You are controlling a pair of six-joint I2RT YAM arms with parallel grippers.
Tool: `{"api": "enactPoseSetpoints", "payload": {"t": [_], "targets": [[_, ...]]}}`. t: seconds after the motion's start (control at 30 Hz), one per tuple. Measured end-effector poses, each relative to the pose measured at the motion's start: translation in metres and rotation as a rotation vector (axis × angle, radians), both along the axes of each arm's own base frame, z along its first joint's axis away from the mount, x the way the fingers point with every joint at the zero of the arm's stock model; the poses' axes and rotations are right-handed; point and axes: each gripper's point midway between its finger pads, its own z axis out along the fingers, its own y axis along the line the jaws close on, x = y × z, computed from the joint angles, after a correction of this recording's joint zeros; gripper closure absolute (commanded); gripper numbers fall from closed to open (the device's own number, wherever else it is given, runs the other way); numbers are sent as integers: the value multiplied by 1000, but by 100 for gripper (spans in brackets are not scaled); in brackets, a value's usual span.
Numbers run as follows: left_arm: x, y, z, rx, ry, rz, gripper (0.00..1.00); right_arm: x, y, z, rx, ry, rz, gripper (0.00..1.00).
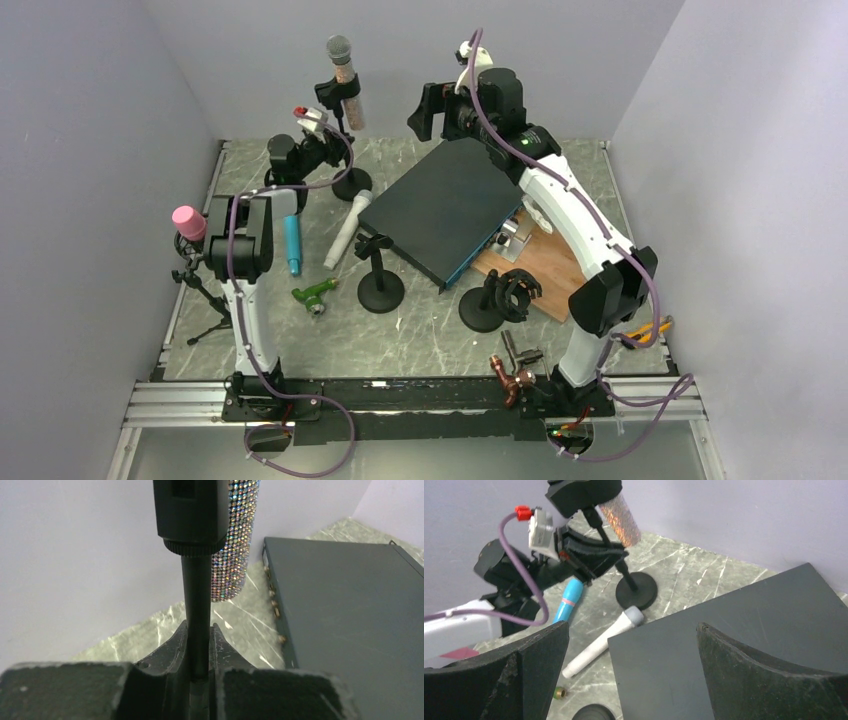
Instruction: Remove the microphone from the stand
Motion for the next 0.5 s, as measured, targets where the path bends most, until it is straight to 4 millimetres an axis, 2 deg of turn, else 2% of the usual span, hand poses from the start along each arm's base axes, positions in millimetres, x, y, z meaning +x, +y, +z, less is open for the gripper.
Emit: {"api": "enactPoseSetpoints", "payload": {"t": [0.27, 0.5], "targets": [[-55, 21, -7, 55, 61, 47, 100, 16, 16, -15, 25, 24, 20, 0], [-89, 32, -9, 72, 82, 82, 100, 13, 27, -17, 36, 29, 39, 0]]}}
